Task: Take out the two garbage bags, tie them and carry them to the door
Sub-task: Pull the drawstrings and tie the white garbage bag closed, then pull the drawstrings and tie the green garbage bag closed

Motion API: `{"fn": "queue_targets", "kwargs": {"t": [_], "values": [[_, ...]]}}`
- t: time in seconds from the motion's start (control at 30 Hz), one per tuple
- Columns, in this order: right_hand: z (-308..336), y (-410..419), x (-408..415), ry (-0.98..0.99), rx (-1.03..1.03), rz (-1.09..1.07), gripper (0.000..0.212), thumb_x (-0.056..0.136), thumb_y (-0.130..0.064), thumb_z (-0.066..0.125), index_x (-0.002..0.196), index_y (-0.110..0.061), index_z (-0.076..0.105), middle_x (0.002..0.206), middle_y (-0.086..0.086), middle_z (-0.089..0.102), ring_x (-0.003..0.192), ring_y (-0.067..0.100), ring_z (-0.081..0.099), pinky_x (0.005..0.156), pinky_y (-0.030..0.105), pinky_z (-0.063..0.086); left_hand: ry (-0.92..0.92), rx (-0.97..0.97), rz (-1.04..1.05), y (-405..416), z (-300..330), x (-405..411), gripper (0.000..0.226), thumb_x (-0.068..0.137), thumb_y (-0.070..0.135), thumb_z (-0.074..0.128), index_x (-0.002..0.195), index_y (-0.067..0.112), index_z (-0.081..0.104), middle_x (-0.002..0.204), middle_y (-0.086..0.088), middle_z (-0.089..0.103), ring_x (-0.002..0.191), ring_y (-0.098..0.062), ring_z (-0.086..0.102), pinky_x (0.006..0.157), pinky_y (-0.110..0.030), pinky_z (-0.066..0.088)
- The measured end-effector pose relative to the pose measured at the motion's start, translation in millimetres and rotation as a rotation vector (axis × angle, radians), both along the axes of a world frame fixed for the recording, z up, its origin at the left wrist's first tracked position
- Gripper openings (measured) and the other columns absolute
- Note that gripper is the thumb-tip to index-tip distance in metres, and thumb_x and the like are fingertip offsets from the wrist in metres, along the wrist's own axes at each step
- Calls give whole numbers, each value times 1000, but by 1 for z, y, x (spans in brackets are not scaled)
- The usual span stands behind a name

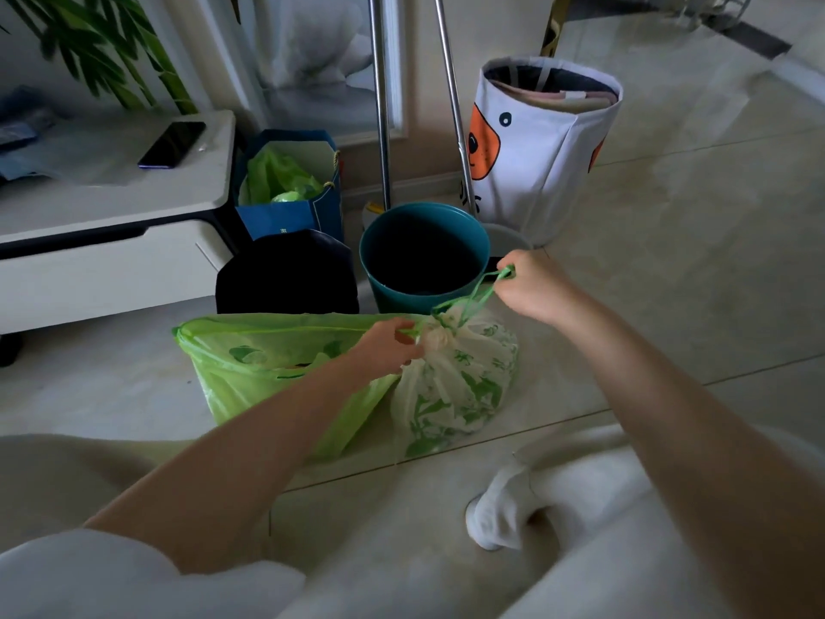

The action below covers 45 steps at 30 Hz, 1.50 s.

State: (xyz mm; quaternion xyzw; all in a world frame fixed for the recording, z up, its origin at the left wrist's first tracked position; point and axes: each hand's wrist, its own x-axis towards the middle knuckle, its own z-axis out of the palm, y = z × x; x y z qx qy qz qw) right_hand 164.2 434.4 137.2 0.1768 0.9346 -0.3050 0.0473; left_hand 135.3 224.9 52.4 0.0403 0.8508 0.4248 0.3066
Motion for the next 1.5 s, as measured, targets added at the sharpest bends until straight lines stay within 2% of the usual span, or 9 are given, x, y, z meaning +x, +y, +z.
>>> {"fn": "queue_targets", "kwargs": {"t": [0.1, 0.17, 0.4, 0.67, 0.9, 1.07, 1.2, 1.37, 1.5], "values": [[9, -14, 6, 68, 175, 116, 48, 79, -20, 51, 126, -11, 57, 126, 14, 60, 112, 34, 55, 98, 41, 46, 136, -113, -110, -35, 3, 1, 49, 83, 19, 69, 130, 17, 54, 117, -4, 64, 96, -18, 62, 78, -28, 52], [16, -29, 7, 97, 197, 185, 52, 77, -19, 52, 128, -12, 56, 133, 13, 56, 123, 33, 50, 103, 41, 42, 293, -248, -182, -63, 5, 2, 37, 82, 19, 69, 119, 18, 62, 113, -2, 67, 91, -12, 59, 79, -23, 46], [15, -103, -7, 82, 84, 315, 28, 87, -21, 47, 90, -5, 68, 84, 15, 72, 70, 29, 65, 67, 44, 56, 509, -436, -272, -144, 0, 7, 25, 82, 11, 66, 106, 20, 67, 108, 1, 64, 94, -8, 52, 86, -24, 44], [-43, -162, -47, -72, 316, 581, 19, 91, -17, 47, 89, -8, 65, 91, 10, 67, 86, 31, 61, 77, 46, 54, 611, -577, -283, -180, -26, 11, 25, 84, 30, 68, 108, 24, 65, 109, 5, 63, 99, -11, 54, 84, -28, 49], [-92, -213, -91, -34, 377, 679, 36, 93, -28, 53, 123, -10, 50, 122, 13, 53, 109, 35, 50, 83, 47, 49, 711, -472, -346, -202, -41, 17, 13, 86, 16, 63, 96, 16, 71, 90, -1, 69, 88, -21, 60, 80, -36, 54], [-118, -229, -101, -15, 420, 691, 37, 89, -35, 58, 116, -10, 52, 114, 12, 61, 104, 34, 54, 77, 43, 47, 714, -385, -357, -203, -39, 22, 7, 81, 4, 61, 83, 6, 67, 86, -7, 63, 82, -26, 59, 69, -39, 55], [-124, -229, -96, 60, 464, 719, 35, 88, -32, 60, 115, -10, 54, 115, 11, 57, 103, 33, 53, 81, 43, 46, 634, -258, -297, -198, -35, 21, 21, 83, -7, 54, 98, 2, 65, 98, -12, 64, 84, -29, 61, 73, -41, 55], [-113, -227, -91, 160, 296, 703, 17, 88, -15, 58, 105, -10, 57, 106, 8, 59, 95, 26, 54, 78, 38, 48, 603, -282, -308, -196, -29, 24, 25, 88, -4, 46, 104, 6, 61, 98, -9, 67, 78, -31, 65, 68, -42, 55], [-94, -225, -79, 72, -18, 692, 21, 89, -11, 56, 109, -12, 52, 85, -2, 55, 71, 11, 54, 56, 19, 40, 583, -390, -366, -197, -15, 29, 16, 92, 20, 42, 89, 18, 58, 84, 6, 62, 65, -15, 58, 53, -21, 43]]}}
